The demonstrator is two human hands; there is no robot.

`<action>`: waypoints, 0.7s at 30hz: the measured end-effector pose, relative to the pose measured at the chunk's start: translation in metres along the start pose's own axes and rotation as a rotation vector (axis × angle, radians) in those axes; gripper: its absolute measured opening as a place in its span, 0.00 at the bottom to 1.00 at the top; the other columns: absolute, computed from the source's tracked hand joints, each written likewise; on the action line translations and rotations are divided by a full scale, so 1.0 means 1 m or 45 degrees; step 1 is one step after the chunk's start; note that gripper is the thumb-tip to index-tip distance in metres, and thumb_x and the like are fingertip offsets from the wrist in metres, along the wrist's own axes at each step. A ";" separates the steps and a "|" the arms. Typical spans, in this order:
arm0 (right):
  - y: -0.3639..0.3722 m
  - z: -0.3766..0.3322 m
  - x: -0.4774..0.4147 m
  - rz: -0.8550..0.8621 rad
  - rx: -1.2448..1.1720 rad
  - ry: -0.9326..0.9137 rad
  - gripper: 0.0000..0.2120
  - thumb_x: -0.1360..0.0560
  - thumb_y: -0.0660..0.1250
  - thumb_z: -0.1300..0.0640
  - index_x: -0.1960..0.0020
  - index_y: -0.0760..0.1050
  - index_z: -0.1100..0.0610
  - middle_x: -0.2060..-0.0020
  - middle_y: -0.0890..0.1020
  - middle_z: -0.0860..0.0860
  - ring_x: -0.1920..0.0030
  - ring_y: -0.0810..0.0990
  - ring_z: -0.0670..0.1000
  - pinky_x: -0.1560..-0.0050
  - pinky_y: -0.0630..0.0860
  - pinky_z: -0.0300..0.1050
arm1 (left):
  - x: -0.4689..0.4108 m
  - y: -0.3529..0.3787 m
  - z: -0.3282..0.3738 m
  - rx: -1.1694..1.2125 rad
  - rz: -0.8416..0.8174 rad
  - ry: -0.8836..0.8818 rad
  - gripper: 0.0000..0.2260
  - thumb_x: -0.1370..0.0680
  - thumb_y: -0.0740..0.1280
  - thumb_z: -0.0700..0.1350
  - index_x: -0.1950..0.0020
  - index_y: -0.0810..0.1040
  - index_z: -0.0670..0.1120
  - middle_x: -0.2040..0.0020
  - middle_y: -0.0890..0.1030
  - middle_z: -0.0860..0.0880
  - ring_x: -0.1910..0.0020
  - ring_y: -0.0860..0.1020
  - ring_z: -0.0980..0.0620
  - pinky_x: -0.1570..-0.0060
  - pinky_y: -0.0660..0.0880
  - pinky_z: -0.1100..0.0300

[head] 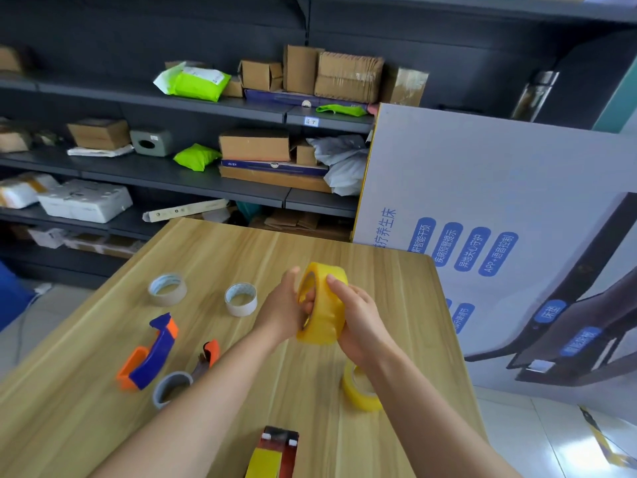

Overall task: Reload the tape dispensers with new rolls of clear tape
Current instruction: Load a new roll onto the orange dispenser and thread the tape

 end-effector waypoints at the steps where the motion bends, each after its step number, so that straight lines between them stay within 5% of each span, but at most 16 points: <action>1: 0.003 0.002 0.001 0.003 -0.002 0.008 0.13 0.20 0.62 0.57 0.51 0.79 0.67 0.62 0.82 0.59 0.65 0.82 0.54 0.56 0.79 0.54 | 0.001 -0.006 0.011 0.036 0.043 0.126 0.22 0.21 0.61 0.39 0.28 0.66 0.52 0.40 0.78 0.40 0.45 0.79 0.39 0.46 0.78 0.48; 5: 0.015 0.001 0.005 -0.041 -0.085 0.039 0.14 0.20 0.62 0.57 0.54 0.80 0.66 0.63 0.83 0.58 0.65 0.82 0.53 0.56 0.80 0.52 | 0.008 -0.027 0.042 -0.062 0.122 0.371 0.12 0.25 0.62 0.44 0.43 0.77 0.51 0.57 0.79 0.54 0.56 0.77 0.50 0.52 0.75 0.54; 9: 0.027 -0.003 0.003 -0.095 -0.094 0.035 0.13 0.22 0.65 0.56 0.54 0.81 0.66 0.61 0.83 0.58 0.62 0.82 0.53 0.52 0.79 0.54 | 0.009 -0.038 0.045 -0.131 0.135 0.416 0.04 0.27 0.60 0.47 0.58 0.74 0.53 0.67 0.76 0.53 0.67 0.73 0.53 0.63 0.72 0.51; 12: 0.041 -0.006 0.001 -0.152 -0.013 0.014 0.10 0.27 0.71 0.56 0.55 0.82 0.64 0.61 0.83 0.58 0.62 0.82 0.53 0.55 0.79 0.52 | 0.008 -0.046 0.039 -0.165 0.139 0.368 0.09 0.24 0.61 0.41 0.61 0.68 0.54 0.70 0.71 0.55 0.70 0.69 0.57 0.65 0.66 0.56; 14: 0.050 -0.007 0.000 -0.187 0.032 -0.005 0.09 0.31 0.71 0.58 0.56 0.82 0.64 0.62 0.83 0.58 0.63 0.82 0.54 0.55 0.79 0.53 | 0.006 -0.050 0.032 0.083 0.070 0.234 0.09 0.24 0.60 0.47 0.65 0.69 0.52 0.75 0.70 0.55 0.74 0.68 0.54 0.66 0.67 0.56; 17: 0.061 -0.006 0.002 -0.230 0.061 -0.005 0.13 0.33 0.70 0.61 0.52 0.79 0.67 0.62 0.82 0.61 0.63 0.81 0.57 0.55 0.81 0.58 | 0.004 -0.049 0.024 0.031 -0.032 0.148 0.13 0.29 0.56 0.51 0.74 0.67 0.52 0.82 0.66 0.54 0.76 0.64 0.48 0.71 0.65 0.57; 21: 0.070 -0.011 0.003 -0.204 0.180 -0.052 0.15 0.33 0.71 0.62 0.50 0.77 0.68 0.65 0.81 0.60 0.67 0.80 0.55 0.62 0.81 0.51 | 0.007 -0.050 0.011 0.076 -0.214 -0.008 0.10 0.22 0.55 0.37 0.59 0.72 0.48 0.79 0.71 0.53 0.74 0.70 0.49 0.71 0.71 0.58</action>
Point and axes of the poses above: each hand's wrist, its own x-axis away from the middle knuckle, its own y-axis out of the palm, z = x × y, the point moved 9 cm from there along -x, towards the middle knuckle
